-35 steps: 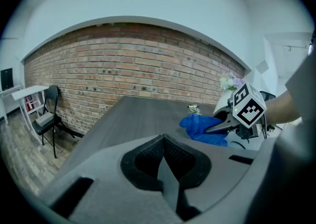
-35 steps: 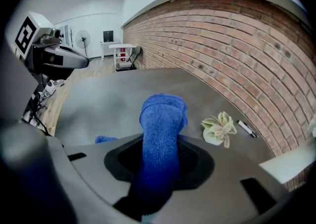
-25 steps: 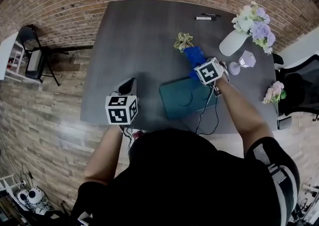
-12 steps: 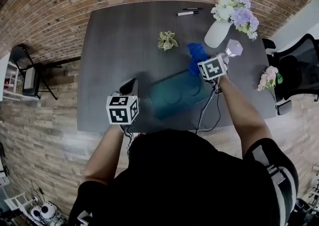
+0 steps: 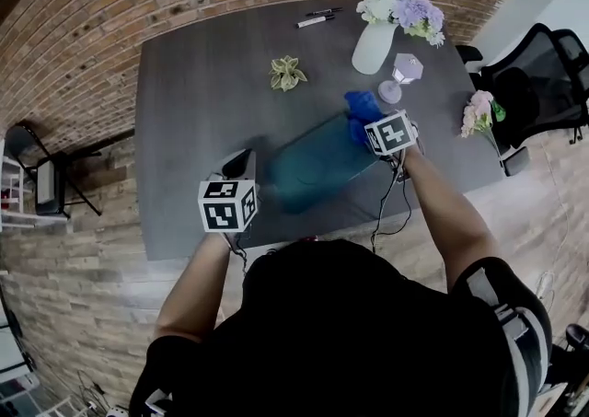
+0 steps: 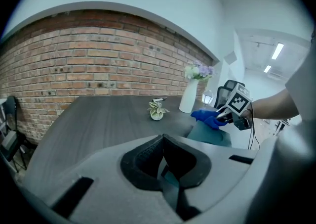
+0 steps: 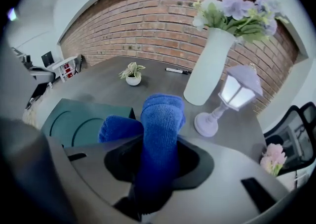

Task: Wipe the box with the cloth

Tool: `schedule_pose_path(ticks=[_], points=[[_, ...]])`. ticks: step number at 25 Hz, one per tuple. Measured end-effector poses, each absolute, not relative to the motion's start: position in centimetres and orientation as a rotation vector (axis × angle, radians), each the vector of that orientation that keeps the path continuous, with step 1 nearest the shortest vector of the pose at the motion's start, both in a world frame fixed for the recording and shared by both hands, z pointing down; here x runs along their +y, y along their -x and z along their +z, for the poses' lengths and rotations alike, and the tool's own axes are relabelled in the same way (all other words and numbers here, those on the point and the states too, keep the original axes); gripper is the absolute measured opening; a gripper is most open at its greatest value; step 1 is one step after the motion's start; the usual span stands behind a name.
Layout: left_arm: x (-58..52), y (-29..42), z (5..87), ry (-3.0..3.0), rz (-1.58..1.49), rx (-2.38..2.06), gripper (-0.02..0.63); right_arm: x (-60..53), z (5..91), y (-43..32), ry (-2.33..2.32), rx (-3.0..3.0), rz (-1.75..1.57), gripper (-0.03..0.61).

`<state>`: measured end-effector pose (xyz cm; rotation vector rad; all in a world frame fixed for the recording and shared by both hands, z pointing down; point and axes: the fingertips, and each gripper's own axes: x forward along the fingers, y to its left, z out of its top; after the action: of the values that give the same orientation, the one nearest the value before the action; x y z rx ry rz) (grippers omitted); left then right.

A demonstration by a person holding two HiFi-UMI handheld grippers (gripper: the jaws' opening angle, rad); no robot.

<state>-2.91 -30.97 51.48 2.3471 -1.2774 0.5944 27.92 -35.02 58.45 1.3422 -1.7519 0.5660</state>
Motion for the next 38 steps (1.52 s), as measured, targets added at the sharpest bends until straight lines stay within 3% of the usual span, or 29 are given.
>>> schedule_pose_path(ticks=[15,25,30,38], points=[[-25.0,4.4,51.1,-2.477,0.605,-1.063,0.008,-21.1,57.1,-30.1,-1.563,-1.545,0.648,0.132],[-22.1,9.4,50.9,-2.464,0.581,-1.134,0.008,-20.9,55.3,-27.8,-1.559,-1.537,0.554,0.132],[-21.8,13.2,50.9,-2.391,0.545,-1.227,0.008,-23.0,55.4,-21.6,-1.426,-1.624,0.519,0.13],[-19.7,18.3,52.2,-2.287,0.528,-1.325,0.008,-22.0,56.7,-4.6,-1.068,-1.88,0.421,0.127]])
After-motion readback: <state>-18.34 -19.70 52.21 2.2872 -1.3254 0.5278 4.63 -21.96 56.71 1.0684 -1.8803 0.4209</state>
